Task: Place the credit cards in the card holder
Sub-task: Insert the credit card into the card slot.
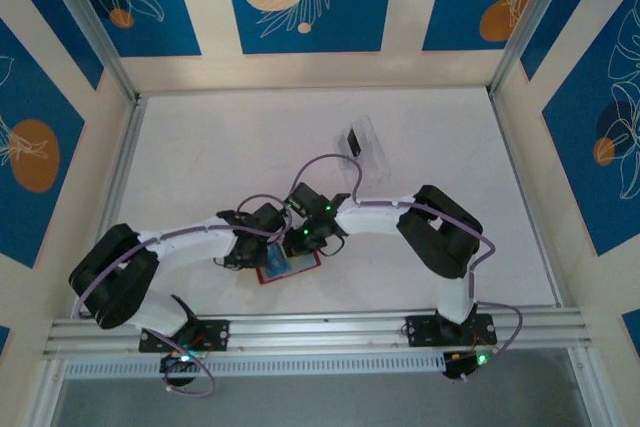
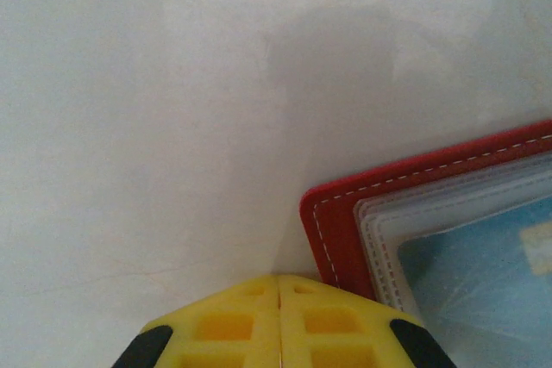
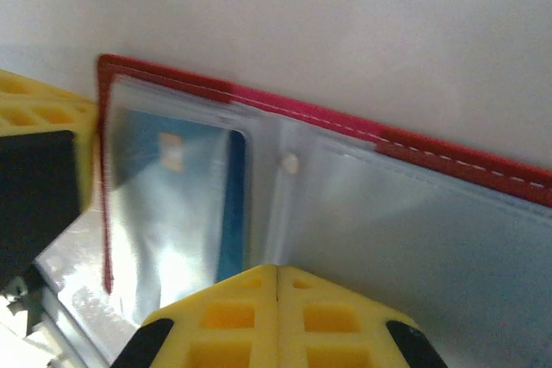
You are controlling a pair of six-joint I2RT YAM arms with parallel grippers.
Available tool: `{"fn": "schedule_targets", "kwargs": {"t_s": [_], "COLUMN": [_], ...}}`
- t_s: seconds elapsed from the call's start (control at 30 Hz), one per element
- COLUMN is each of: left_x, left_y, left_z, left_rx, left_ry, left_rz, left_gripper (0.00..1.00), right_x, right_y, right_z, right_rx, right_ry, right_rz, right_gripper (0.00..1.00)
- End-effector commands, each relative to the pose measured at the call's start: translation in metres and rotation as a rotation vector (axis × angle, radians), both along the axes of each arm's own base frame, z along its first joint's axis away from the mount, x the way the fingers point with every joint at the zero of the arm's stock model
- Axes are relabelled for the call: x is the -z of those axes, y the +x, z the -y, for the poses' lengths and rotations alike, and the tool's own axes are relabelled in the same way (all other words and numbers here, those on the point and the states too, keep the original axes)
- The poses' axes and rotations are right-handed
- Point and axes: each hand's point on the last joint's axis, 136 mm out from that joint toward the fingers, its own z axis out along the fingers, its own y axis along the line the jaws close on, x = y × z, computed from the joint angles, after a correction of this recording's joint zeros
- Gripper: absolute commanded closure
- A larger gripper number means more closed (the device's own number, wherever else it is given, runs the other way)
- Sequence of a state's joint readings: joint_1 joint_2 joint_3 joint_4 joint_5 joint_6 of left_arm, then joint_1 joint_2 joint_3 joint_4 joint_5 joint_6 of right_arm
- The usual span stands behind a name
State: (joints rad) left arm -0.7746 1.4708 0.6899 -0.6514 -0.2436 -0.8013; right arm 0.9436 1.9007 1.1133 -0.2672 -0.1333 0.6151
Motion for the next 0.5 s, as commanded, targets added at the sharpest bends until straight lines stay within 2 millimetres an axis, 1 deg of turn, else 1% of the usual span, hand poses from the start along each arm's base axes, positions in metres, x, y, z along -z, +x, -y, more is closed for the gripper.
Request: {"fn": "schedule_targets", "kwargs": {"t_s": [0.0,0.17,0.37,0.47], "left_x": [0.032,0.035,0.037,0.038], "left_y": [0.015,0.014,0.015,0.015], "left_z": [0.025,0.026,0.036,0.040], "left_rx": [0.016,0.013,0.018,0.021], "left_ry": [-0.123,-0.125,-0.147,-0.150], "left_rz": [0.043,0.039,0.035,0.034], "left_gripper": [0.94,0.94,0.95,0.95], "right_x": [0.001,-0.005,-0.012,-0.010], "right_y": [-0.006,-0.014,-0.016,-0.020], "right_z": [-0.002,-0.015,-0.025,-0.031], "right_rx": [-0.028,-0.046,-0.055,-0.055], "right_ry": [-0.019,0.058,0.099,0.120], "right_rz": [-0.008,-0.049,-0.058,-0.086], "right_gripper": [1.00,1.00,1.00,1.00]}}
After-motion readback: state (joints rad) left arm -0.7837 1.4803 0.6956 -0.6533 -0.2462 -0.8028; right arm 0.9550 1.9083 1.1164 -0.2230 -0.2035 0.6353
